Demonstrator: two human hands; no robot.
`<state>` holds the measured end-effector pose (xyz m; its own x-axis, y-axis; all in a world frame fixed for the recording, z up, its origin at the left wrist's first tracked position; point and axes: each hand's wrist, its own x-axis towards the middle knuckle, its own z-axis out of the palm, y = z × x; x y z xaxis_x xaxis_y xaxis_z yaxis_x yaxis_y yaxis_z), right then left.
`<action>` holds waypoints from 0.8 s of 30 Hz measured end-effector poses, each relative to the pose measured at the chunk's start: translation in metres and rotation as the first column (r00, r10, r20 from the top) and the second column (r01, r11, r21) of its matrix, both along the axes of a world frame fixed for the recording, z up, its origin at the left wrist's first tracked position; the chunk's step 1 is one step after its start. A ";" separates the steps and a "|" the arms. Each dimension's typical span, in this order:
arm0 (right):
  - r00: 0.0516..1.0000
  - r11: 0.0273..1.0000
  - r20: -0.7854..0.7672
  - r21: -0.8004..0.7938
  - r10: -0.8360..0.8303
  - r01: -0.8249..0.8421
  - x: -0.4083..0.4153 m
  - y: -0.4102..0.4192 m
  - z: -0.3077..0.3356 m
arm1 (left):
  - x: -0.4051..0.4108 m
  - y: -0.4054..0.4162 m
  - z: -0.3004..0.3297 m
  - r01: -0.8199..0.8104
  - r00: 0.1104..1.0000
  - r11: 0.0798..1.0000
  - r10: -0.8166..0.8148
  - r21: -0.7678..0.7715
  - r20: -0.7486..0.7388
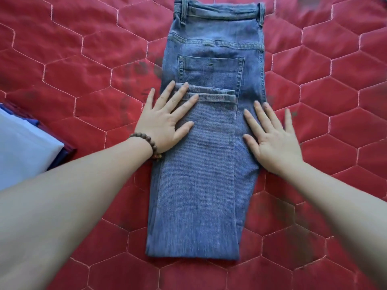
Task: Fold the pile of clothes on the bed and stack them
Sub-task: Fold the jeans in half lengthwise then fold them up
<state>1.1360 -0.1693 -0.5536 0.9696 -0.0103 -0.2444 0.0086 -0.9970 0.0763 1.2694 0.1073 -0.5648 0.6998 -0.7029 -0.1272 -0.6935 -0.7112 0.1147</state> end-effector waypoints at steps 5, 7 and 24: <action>0.994 0.995 -0.064 0.051 0.091 -0.088 -0.022 -0.019 0.018 | 0.009 0.036 0.003 0.133 0.989 0.991 -0.133 -0.001 -0.071; 0.990 0.989 -0.011 0.042 0.139 -0.139 -0.039 -0.029 0.027 | 0.010 0.064 0.004 0.211 0.977 0.977 -0.211 0.017 0.009; 0.809 0.828 -0.211 0.268 0.549 -0.492 0.008 0.011 0.044 | 0.000 0.051 0.030 0.547 0.804 0.834 -0.549 -0.078 -0.230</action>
<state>1.1435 -0.1587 -0.5092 0.7105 0.5515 -0.4370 0.5223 -0.8295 -0.1977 1.2689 0.1584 -0.5351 0.1485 -0.9620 -0.2293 -0.9195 -0.2197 0.3260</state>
